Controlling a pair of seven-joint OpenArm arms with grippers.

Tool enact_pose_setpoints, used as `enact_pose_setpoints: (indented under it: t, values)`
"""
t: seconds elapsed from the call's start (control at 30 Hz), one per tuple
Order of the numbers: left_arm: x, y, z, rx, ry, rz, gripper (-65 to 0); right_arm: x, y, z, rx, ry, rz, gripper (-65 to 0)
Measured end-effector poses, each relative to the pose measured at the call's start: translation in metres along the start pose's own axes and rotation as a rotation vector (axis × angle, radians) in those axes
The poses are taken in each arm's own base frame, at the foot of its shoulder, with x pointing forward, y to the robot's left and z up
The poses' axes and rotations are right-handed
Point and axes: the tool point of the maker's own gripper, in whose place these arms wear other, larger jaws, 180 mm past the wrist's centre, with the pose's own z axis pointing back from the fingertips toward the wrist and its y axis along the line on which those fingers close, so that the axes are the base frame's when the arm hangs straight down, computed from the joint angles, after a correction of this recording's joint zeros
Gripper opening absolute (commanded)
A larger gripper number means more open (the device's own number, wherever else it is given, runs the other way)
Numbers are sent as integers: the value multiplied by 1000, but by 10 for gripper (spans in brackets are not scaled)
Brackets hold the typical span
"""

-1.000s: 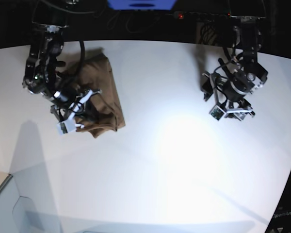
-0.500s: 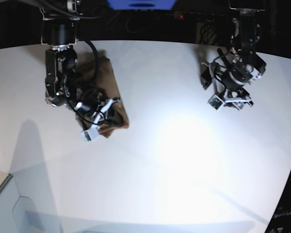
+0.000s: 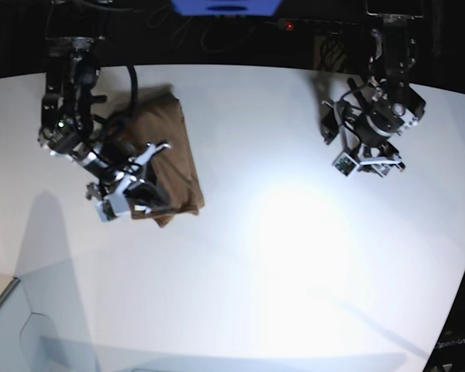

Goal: Layout the t-shirt on the table in an organized manner, then fold the t-shirt properly

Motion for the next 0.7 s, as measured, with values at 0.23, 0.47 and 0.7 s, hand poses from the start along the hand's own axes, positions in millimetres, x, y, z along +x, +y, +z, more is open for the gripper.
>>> enact_pose_setpoints:
  t: [0.23,0.47,0.7]
  values:
    - [-5,-5,1,-10,7,4,-200,-47,-82,53,-246,64,-138,-650]
    - [-5,-6,1,-12,7,5,-200,-86,-87,67,-267,133,-208,-650]
    - [-5,-6,1,-11,7,5,-200,-119,-62,72,-247,186,-274,-650]
